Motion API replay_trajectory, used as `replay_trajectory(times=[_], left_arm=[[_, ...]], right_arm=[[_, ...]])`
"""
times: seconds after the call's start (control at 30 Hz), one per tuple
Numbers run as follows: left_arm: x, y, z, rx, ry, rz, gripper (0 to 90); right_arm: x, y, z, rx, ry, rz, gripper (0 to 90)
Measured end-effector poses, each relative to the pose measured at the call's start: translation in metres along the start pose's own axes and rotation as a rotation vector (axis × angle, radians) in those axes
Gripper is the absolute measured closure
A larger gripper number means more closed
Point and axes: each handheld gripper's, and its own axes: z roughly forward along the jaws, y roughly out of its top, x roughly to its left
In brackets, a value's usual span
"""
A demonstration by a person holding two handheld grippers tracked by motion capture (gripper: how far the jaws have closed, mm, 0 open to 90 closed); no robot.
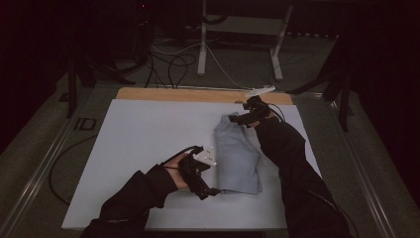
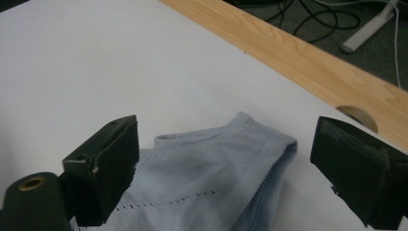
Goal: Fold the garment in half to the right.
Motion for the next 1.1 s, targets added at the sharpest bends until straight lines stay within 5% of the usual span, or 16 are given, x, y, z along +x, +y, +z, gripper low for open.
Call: replay_trajectory(times=[0.3,0.8,0.9,1.0,1.03,1.1], left_arm=[[0.0,-0.051,-0.029,-0.033,0.064,-0.086,0.4],[-0.005,-0.118,-0.054,-0.087,0.13,-0.181,0.4],[-0.006,-0.128,-0.057,-0.098,0.148,-0.198,0.4],[-0.008,-0.136,-0.06,-0.1,0.159,-0.211,0.4],[-0.008,-0.136,-0.06,-0.1,0.159,-0.211,0.4],[-0.01,-0.142,-0.062,-0.104,0.166,-0.224,0.4]], right_arm=[[-0.008,-0.011,0.013,0.053,-0.007,0.045,10.5],[-0.021,-0.031,0.045,0.157,0.006,0.105,15.8],[-0.022,-0.035,0.047,0.169,0.015,0.103,27.5],[-0.02,-0.038,0.046,0.195,0.02,0.058,49.3],[-0.02,-0.038,0.046,0.195,0.02,0.058,49.3],[-0.016,-0.036,0.043,0.207,-0.017,0.015,71.2]])
